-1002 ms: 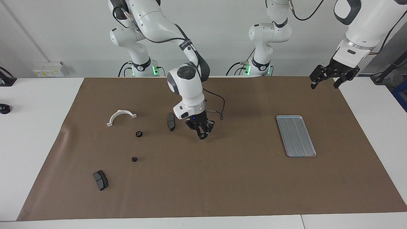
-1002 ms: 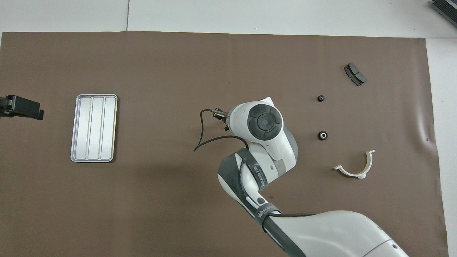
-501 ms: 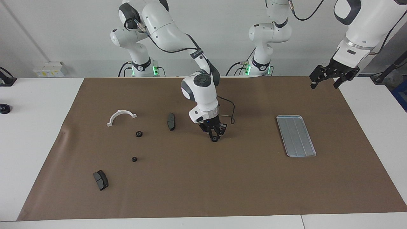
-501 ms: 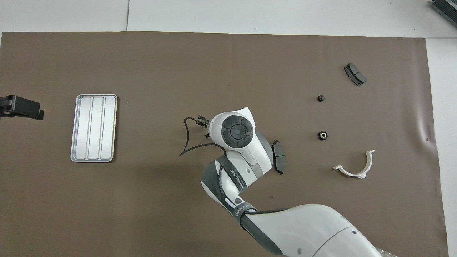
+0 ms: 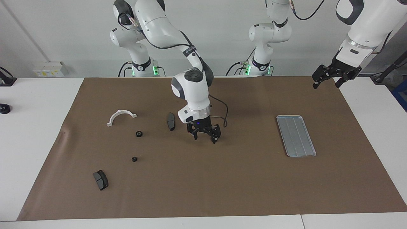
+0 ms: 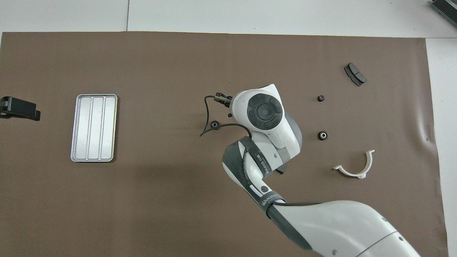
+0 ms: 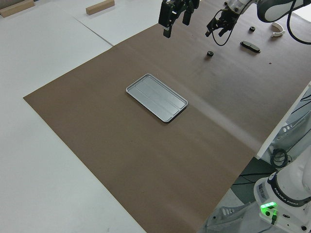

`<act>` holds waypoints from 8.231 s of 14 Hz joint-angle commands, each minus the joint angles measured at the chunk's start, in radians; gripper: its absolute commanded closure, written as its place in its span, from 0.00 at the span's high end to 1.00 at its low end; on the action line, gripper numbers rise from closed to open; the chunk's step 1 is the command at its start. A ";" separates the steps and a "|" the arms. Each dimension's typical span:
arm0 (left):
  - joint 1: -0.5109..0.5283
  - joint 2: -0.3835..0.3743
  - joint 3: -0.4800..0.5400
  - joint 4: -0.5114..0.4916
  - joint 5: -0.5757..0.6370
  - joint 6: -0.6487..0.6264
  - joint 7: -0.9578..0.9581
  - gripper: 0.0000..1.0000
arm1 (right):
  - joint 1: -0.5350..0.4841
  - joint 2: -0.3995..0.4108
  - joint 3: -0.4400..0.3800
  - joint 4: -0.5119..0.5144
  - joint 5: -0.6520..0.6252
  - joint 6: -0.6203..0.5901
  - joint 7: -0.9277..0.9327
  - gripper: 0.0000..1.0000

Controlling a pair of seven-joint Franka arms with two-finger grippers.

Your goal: Pick bearing gear from pile to tray

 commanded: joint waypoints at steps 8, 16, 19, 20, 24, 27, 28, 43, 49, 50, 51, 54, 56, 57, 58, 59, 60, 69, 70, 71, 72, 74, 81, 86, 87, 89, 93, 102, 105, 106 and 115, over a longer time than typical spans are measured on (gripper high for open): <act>-0.195 0.088 -0.014 -0.100 -0.013 0.277 -0.127 1.00 | -0.303 -0.145 0.015 -0.019 -0.015 -0.206 -0.547 1.00; -0.308 0.198 -0.014 -0.217 -0.013 0.593 -0.255 1.00 | -0.394 -0.172 0.015 -0.095 0.001 -0.218 -0.700 1.00; -0.357 0.288 -0.014 -0.212 -0.013 0.679 -0.319 1.00 | -0.435 -0.169 0.016 -0.127 0.002 -0.204 -0.791 1.00; -0.373 0.311 -0.014 -0.208 -0.013 0.709 -0.342 1.00 | -0.441 -0.169 0.016 -0.151 0.002 -0.197 -0.802 1.00; -0.423 0.365 -0.016 -0.154 -0.013 0.728 -0.362 1.00 | -0.435 -0.162 0.016 -0.214 0.004 -0.138 -0.806 1.00; -0.463 0.427 -0.014 -0.137 -0.015 0.805 -0.377 1.00 | -0.412 -0.210 0.022 -0.341 0.004 -0.137 -0.808 1.00; -0.465 0.440 -0.016 -0.120 -0.013 0.814 -0.377 1.00 | -0.398 -0.223 0.022 -0.375 0.004 -0.125 -0.806 1.00; -0.503 0.500 -0.019 -0.201 -0.013 0.990 -0.376 0.71 | -0.401 -0.231 0.022 -0.501 0.004 0.024 -0.840 0.69; -0.505 0.499 -0.023 -0.234 -0.013 1.044 -0.377 0.61 | -0.398 -0.237 0.024 -0.520 0.013 0.023 -0.837 0.69; -0.505 0.499 -0.023 -0.234 -0.013 1.044 -0.377 0.61 | -0.397 -0.238 0.024 -0.526 0.018 0.023 -0.839 0.69; -0.505 0.497 -0.023 -0.234 -0.015 1.043 -0.377 0.61 | -0.398 -0.240 0.024 -0.526 0.018 0.012 -0.839 0.69; -0.511 0.496 -0.032 -0.231 -0.015 1.033 -0.380 0.61 | -0.395 -0.241 0.024 -0.526 0.018 0.000 -0.840 0.69; -0.509 0.497 -0.031 -0.217 -0.061 1.030 -0.380 0.62 | -0.395 -0.243 0.024 -0.526 0.018 -0.008 -0.839 0.64; -0.508 0.499 -0.031 -0.211 -0.078 1.030 -0.379 0.61 | -0.395 -0.243 0.024 -0.527 0.018 -0.016 -0.839 0.64; -0.505 0.500 -0.031 -0.202 -0.082 1.030 -0.377 0.62 | -0.395 -0.249 0.024 -0.527 0.018 -0.031 -0.839 0.64; -0.502 0.503 -0.033 -0.192 -0.083 1.030 -0.377 0.62 | -0.395 -0.249 0.024 -0.526 0.018 -0.042 -0.839 0.64; -0.502 0.503 -0.033 -0.189 -0.083 1.030 -0.377 0.61 | -0.397 -0.251 0.024 -0.526 0.018 -0.043 -0.839 0.64; -0.511 0.499 -0.052 -0.208 -0.115 1.027 -0.380 0.62 | -0.394 -0.247 0.024 -0.524 0.021 -0.036 -0.820 0.00; -0.514 0.497 -0.057 -0.209 -0.116 1.007 -0.382 0.62 | -0.394 -0.247 0.024 -0.524 0.021 -0.037 -0.816 0.00; -0.522 0.494 -0.063 -0.209 -0.116 0.983 -0.382 0.62 | -0.395 -0.247 0.024 -0.518 0.021 -0.039 -0.814 0.00; -0.529 0.491 -0.063 -0.211 -0.119 0.961 -0.385 0.62 | -0.392 -0.246 0.024 -0.510 0.030 -0.043 -0.808 0.00; -0.537 0.479 -0.063 -0.240 -0.124 0.947 -0.415 0.62 | -0.383 -0.249 0.024 -0.481 0.042 -0.055 -0.765 0.00; -0.592 0.454 -0.065 -0.267 -0.124 0.877 -0.520 0.63 | -0.349 -0.260 0.107 -0.286 0.057 -0.204 -0.460 0.00; -0.589 0.450 -0.060 -0.274 -0.122 0.863 -0.509 0.02 | -0.312 -0.255 0.108 -0.274 0.061 -0.180 -0.391 0.00; -0.592 0.450 -0.059 -0.274 -0.122 0.862 -0.515 0.00 | -0.312 -0.255 0.107 -0.274 0.061 -0.178 -0.392 0.00; -0.592 0.447 -0.056 -0.271 -0.121 0.836 -0.520 0.00 | -0.312 -0.255 0.107 -0.276 0.061 -0.177 -0.392 0.00; -0.572 0.356 -0.007 -0.271 -0.092 0.728 -0.511 0.00 | -0.314 -0.255 0.107 -0.276 0.062 -0.177 -0.392 0.00; -0.350 0.123 0.086 -0.388 -0.033 0.572 -0.297 0.00 | -0.282 -0.248 0.108 -0.276 0.062 -0.126 -0.372 0.00; -0.209 0.085 0.084 -0.457 -0.035 0.576 -0.160 0.00 | -0.202 -0.214 0.108 -0.238 0.058 -0.100 -0.429 0.00; -0.171 0.074 0.083 -0.488 -0.035 0.590 -0.102 0.00 | -0.170 -0.191 0.108 -0.198 0.058 -0.102 -0.434 0.00; -0.020 0.040 0.086 -0.686 -0.035 0.786 0.063 0.00 | 0.034 0.210 0.107 0.243 -0.001 -0.105 -0.309 0.00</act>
